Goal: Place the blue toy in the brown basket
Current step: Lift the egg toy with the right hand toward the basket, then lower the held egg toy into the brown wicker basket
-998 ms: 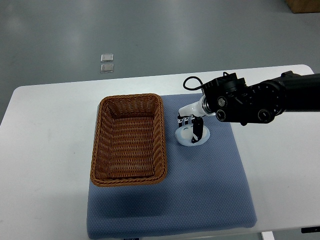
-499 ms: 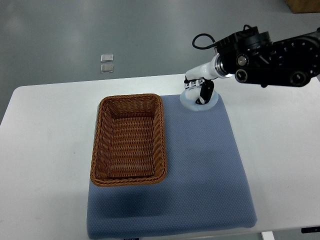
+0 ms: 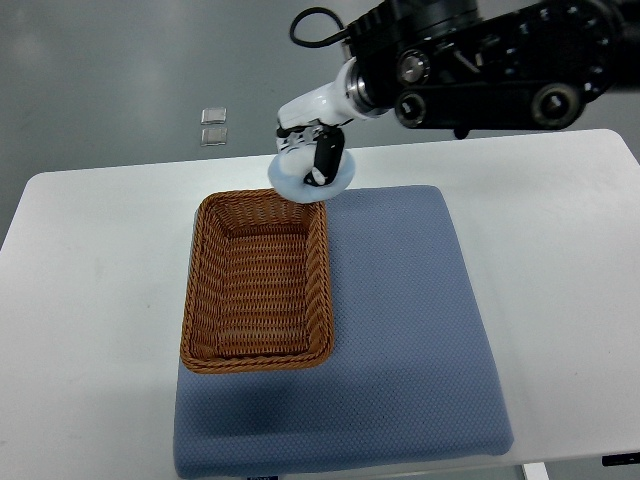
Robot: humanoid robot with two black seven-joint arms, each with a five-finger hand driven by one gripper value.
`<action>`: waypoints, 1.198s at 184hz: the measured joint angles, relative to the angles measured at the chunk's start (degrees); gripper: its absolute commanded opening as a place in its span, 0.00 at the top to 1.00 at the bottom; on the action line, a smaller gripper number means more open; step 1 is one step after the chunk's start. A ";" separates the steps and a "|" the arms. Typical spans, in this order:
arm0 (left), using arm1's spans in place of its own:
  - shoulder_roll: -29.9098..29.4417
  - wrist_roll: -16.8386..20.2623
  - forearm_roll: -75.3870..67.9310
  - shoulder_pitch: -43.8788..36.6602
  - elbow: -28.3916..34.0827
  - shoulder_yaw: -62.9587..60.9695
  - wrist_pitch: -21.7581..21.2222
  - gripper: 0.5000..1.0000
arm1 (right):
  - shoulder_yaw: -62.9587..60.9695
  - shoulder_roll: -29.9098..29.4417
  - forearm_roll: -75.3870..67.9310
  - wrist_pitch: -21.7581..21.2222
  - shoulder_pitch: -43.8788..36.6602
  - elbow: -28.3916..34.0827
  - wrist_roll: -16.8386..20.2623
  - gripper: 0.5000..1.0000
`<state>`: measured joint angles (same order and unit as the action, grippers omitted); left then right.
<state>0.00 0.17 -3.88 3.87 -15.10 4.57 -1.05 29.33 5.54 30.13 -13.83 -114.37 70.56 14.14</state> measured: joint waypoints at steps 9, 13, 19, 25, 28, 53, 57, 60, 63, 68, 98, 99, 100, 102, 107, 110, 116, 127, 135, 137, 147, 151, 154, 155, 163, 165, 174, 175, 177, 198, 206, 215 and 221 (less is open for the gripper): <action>0.00 0.01 0.00 0.00 -0.02 0.01 0.00 0.00 | 0.00 -3.10 -1.17 1.05 -0.04 -1.37 -0.08 0.89; 0.00 0.00 0.00 0.00 -0.03 0.00 0.00 0.00 | 0.00 -3.84 -1.48 1.57 0.08 -1.97 -0.10 0.88; 0.00 0.00 0.00 0.00 -0.03 0.00 0.00 0.00 | -0.01 -4.66 -1.84 2.58 0.55 -3.05 -0.12 0.88; 0.00 0.00 0.00 0.00 -0.03 0.00 0.00 0.00 | -0.01 -5.05 -2.01 3.43 1.33 -3.94 -0.15 0.88; 0.00 0.00 0.00 0.00 -0.03 0.00 0.00 0.00 | -0.01 -5.21 -2.08 3.96 1.95 -4.50 -0.16 0.88; 0.00 0.00 0.00 0.00 -0.09 0.03 0.00 0.00 | 0.01 -5.49 -2.12 5.62 6.74 -7.53 -0.23 0.88; 0.00 0.00 0.00 0.00 -0.10 0.04 0.00 0.00 | 0.01 -5.50 -2.12 5.71 7.43 -7.76 -0.25 0.88; 0.00 0.00 0.00 0.00 -0.11 0.05 0.00 0.00 | 0.01 -5.51 -2.13 5.76 7.93 -7.88 -0.28 0.88; 0.00 0.00 0.00 0.00 -0.11 0.06 0.00 0.00 | 0.01 -5.51 -2.14 5.80 8.42 -7.96 -0.31 0.88; 0.00 0.00 0.00 0.00 -0.11 0.07 0.00 0.00 | 0.01 -5.53 -2.20 5.88 9.29 -8.09 -0.43 0.87; 0.00 0.00 0.00 0.00 -0.11 0.09 0.00 0.00 | -2.18 -5.55 -2.43 8.12 14.15 -8.25 -2.31 0.86; 0.00 0.00 0.00 0.00 -0.11 0.09 0.00 0.00 | -2.29 -5.55 -2.43 8.21 14.33 -8.25 -2.38 0.86; 0.00 0.00 0.00 0.00 -0.11 0.09 0.00 0.00 | -2.40 -5.55 -2.43 8.28 14.50 -8.25 -2.44 0.86; 0.00 0.00 0.00 0.00 -0.11 0.08 0.00 0.00 | -2.61 -5.55 -2.43 8.42 14.84 -8.25 -2.55 0.85; 0.00 0.00 0.00 0.00 -0.11 0.07 0.00 0.00 | -3.07 -5.55 -2.44 8.72 15.68 -8.25 -2.79 0.85; 0.00 0.00 0.00 0.00 -0.11 0.06 0.00 0.00 | -3.31 -5.55 -2.44 8.87 16.15 -8.25 -2.91 0.85; 0.00 0.00 0.00 0.00 -0.09 0.04 0.00 0.00 | -3.87 -5.55 -2.44 9.16 17.21 -8.22 -3.22 0.85; 0.00 0.00 0.00 0.00 0.03 0.02 0.00 0.00 | -4.92 -5.55 -2.44 9.71 18.70 -8.11 -3.99 0.85; 0.00 0.00 0.00 0.00 0.13 0.01 0.00 0.00 | -5.74 -5.54 -2.45 10.34 19.91 -8.00 -4.75 0.85; 0.00 0.00 0.00 0.00 0.16 0.01 0.00 0.00 | -5.87 -5.55 -2.45 10.49 20.18 -7.97 -4.90 0.85; 0.00 0.00 0.00 0.00 0.26 0.00 0.00 0.00 | -6.31 -5.55 -2.42 11.13 21.44 -7.83 -5.52 0.85; 0.00 0.00 0.00 0.00 0.29 0.00 0.00 0.00 | -6.41 -5.55 -2.36 11.33 21.86 -7.80 -5.69 0.85; 0.00 0.00 0.00 0.00 0.30 0.00 0.00 0.00 | -6.49 -5.55 -2.30 11.51 22.29 -7.78 -5.84 0.85; 0.00 0.00 0.00 0.00 0.31 0.00 0.00 0.00 | -6.53 -5.54 -2.26 11.59 22.51 -7.77 -5.92 0.85; 0.00 0.00 0.00 0.00 0.32 -0.02 0.00 0.00 | -6.66 -5.55 -2.05 11.81 23.51 -7.74 -6.30 0.84; 0.00 0.00 0.00 0.00 0.32 -0.03 0.00 0.00 | -6.69 -5.55 -2.00 11.84 23.71 -7.74 -6.39 0.84; 0.00 0.00 0.00 0.00 0.32 -0.06 0.00 0.00 | -6.91 -5.54 -1.78 11.94 24.66 -7.73 -6.90 0.84; 0.00 0.00 0.00 0.00 0.32 -0.06 0.00 0.00 | -6.93 -5.54 -1.76 11.94 24.75 -7.73 -6.95 0.84; 0.00 0.00 0.00 0.00 0.31 -0.07 0.00 0.00 | -6.95 -5.54 -1.73 11.95 24.92 -7.72 -7.06 0.84; 0.00 0.00 0.01 0.00 0.00 -0.08 0.00 0.00 | -7.07 -5.54 -1.53 12.00 26.49 -7.60 -7.74 0.84; 0.00 0.00 0.01 0.00 -0.05 -0.09 0.00 0.00 | -7.09 -5.54 -1.46 12.04 27.02 -7.58 -7.85 0.84; 0.00 0.00 0.01 0.00 -0.06 -0.09 0.00 0.00 | -7.09 -5.54 -1.17 12.14 27.73 -7.57 -7.96 0.84; 0.00 0.00 0.01 0.00 -0.06 -0.07 0.00 0.00 | -7.09 -5.54 -0.85 12.36 28.15 -7.57 -8.02 0.84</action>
<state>0.00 0.17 -3.87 3.87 -15.15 4.49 -1.06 22.23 0.00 29.28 -1.48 -86.22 62.99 6.12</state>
